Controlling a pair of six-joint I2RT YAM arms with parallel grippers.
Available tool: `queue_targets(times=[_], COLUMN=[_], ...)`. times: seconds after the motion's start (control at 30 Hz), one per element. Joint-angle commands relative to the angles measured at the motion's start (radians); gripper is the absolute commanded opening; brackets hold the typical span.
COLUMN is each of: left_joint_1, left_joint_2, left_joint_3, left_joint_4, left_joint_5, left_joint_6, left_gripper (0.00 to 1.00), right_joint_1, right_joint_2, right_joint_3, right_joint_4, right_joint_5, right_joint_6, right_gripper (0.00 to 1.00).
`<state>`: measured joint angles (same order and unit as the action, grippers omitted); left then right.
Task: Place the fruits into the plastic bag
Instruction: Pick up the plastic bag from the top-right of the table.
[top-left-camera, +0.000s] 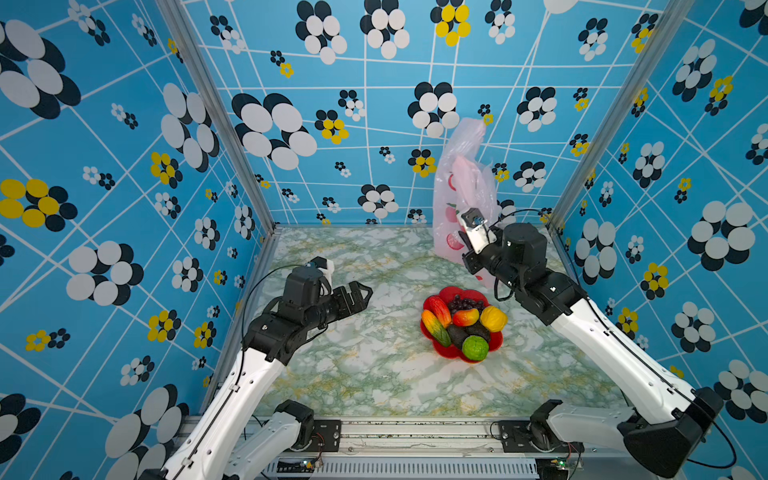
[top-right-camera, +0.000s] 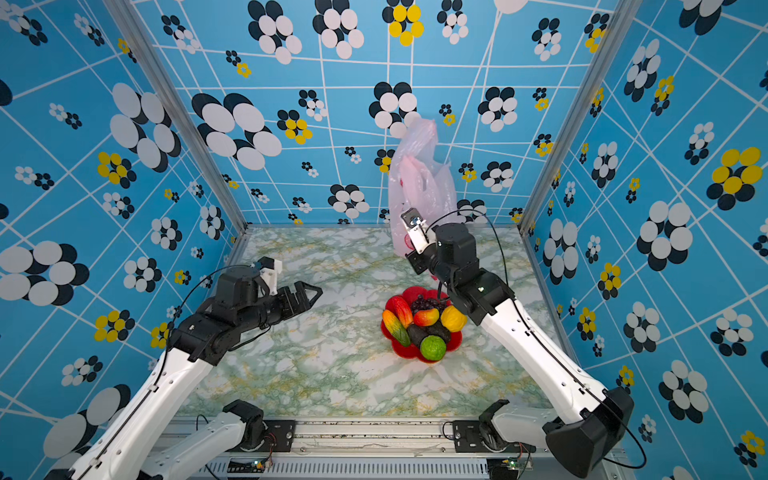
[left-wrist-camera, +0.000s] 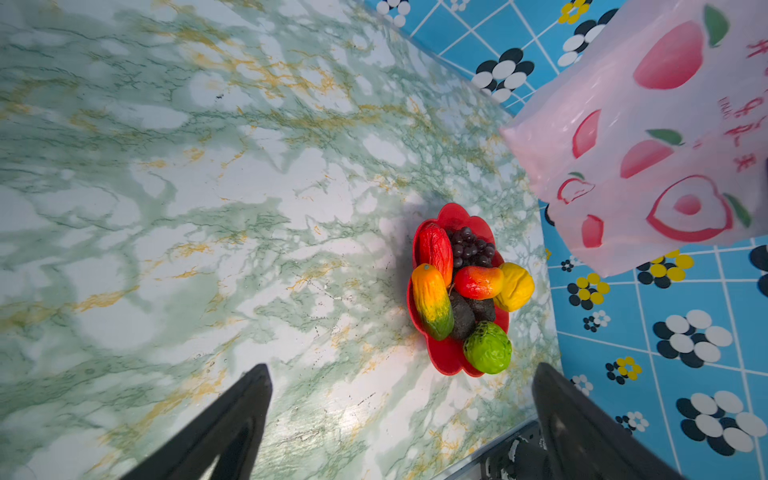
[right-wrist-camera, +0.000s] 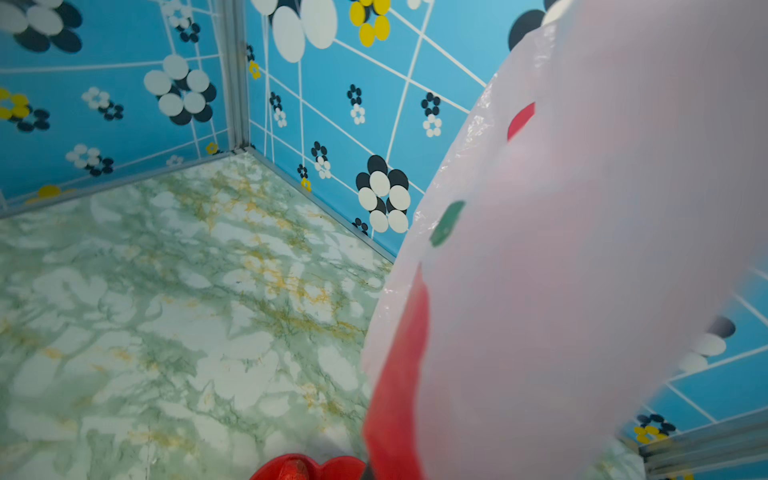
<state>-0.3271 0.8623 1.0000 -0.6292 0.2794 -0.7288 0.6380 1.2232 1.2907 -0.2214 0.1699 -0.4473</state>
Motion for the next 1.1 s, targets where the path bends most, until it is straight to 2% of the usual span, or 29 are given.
queue_targets(times=[0.0, 0.1, 0.2, 0.27, 0.4, 0.57, 0.73, 0.8, 1.07], left_joint_1=[0.052, 0.099, 0.139, 0.172, 0.222, 0.256, 0.277, 0.277, 0.278], left_joint_2=[-0.081, -0.115, -0.12, -0.116, -0.088, -0.079, -0.104, -0.112, -0.128], left_joint_3=[-0.015, 0.014, 0.065, 0.084, 0.102, 0.115, -0.02, -0.042, -0.054], left_joint_4=[-0.005, -0.056, -0.085, -0.055, 0.065, 0.112, 0.282, 0.284, 0.144], left_joint_5=[0.054, 0.076, 0.135, 0.198, 0.341, 0.436, 0.491, 0.494, 0.532], left_joint_6=[-0.024, -0.013, -0.01, -0.05, -0.249, -0.5, -0.794, -0.824, -0.811], left_gripper=[0.99, 0.99, 0.99, 0.99, 0.99, 0.99, 0.99, 0.99, 0.99], right_joint_1=[0.044, 0.076, 0.115, 0.158, 0.244, 0.267, 0.287, 0.294, 0.312], right_joint_2=[-0.068, -0.089, -0.1, -0.114, -0.153, -0.17, -0.181, -0.182, -0.167], right_joint_3=[-0.03, -0.041, -0.038, -0.055, -0.118, -0.132, -0.137, -0.134, -0.109], right_joint_4=[0.024, 0.028, 0.015, 0.023, 0.062, 0.111, 0.132, 0.128, 0.149], right_joint_5=[0.102, 0.145, 0.161, 0.197, 0.275, 0.3, 0.309, 0.305, 0.323], right_joint_6=[-0.296, -0.361, -0.406, -0.431, -0.514, -0.564, -0.584, -0.589, -0.611], right_gripper=[0.0, 0.0, 0.0, 0.0, 0.0, 0.0, 0.0, 0.0, 0.0])
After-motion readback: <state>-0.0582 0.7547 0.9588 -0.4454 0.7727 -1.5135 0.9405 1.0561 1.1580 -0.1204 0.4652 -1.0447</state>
